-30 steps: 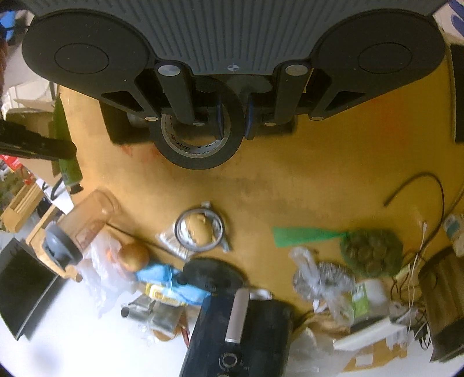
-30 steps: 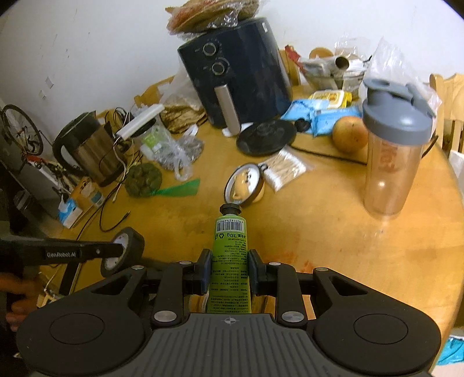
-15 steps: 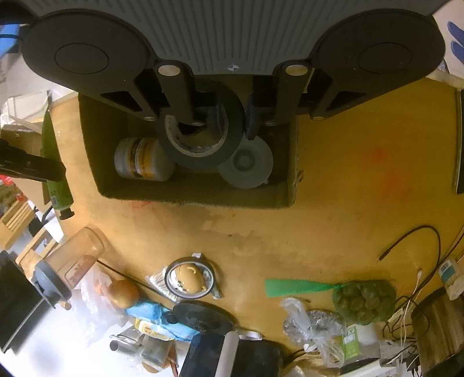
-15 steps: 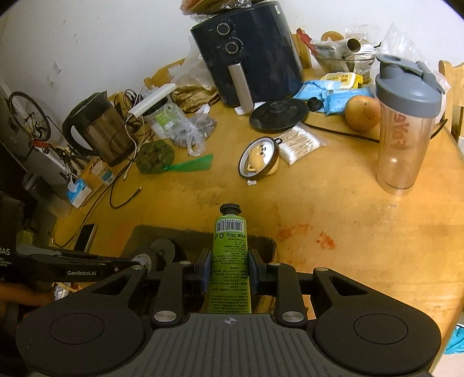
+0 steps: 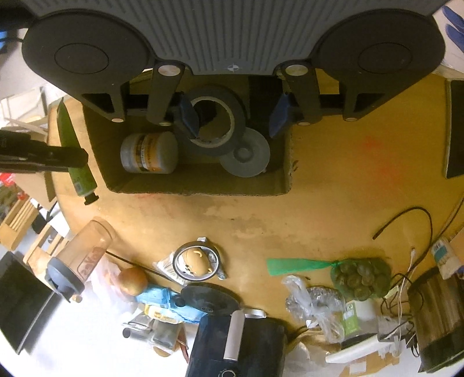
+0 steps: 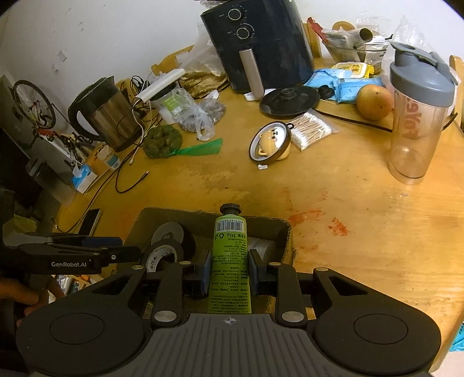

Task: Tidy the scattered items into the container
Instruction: 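Carry the black tape roll and green tube in both grippers over the box, then open the right gripper to drop the tube while the left gripper releases the tape roll into the box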

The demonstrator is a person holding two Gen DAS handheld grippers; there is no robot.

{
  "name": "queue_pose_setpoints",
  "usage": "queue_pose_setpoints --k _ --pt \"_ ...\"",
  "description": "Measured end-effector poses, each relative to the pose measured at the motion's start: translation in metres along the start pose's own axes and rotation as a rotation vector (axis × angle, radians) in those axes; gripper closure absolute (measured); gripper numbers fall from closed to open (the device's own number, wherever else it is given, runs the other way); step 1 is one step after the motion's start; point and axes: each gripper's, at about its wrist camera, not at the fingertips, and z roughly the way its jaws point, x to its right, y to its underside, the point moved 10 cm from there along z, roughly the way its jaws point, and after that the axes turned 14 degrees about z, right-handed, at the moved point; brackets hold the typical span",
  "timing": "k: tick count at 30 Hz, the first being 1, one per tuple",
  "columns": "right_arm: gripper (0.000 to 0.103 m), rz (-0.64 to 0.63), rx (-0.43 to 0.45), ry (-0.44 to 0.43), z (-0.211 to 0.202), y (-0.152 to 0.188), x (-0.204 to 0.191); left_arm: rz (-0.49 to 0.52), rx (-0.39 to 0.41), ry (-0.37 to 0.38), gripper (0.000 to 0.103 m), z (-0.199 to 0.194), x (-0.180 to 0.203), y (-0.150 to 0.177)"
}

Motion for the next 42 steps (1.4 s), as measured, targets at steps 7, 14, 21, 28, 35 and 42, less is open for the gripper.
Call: queue_pose_setpoints --k 7,14,21,28,35,42 --pt "0.074 -0.028 -0.007 -0.001 0.006 0.001 -0.007 0.017 -0.007 -0.001 0.05 -0.002 0.002 0.003" --pt "0.074 -0.154 -0.001 0.014 0.014 0.001 -0.022 0.017 -0.05 -0.032 0.05 -0.002 -0.003 0.013" --pt "0.063 -0.283 -0.072 0.069 0.037 0.016 -0.023 0.011 -0.089 -0.04 0.05 0.003 -0.007 0.019" --pt "0.027 -0.228 -0.053 0.023 0.028 0.015 -0.022 0.077 -0.106 -0.042 0.05 0.014 -0.002 0.011" --pt "0.025 -0.186 -0.031 0.035 0.021 0.008 -0.016 0.185 -0.181 -0.1 0.05 0.034 0.004 0.013" --pt "0.024 -0.155 -0.022 0.044 0.017 0.007 -0.009 0.254 -0.268 -0.104 0.05 0.042 0.014 0.033"
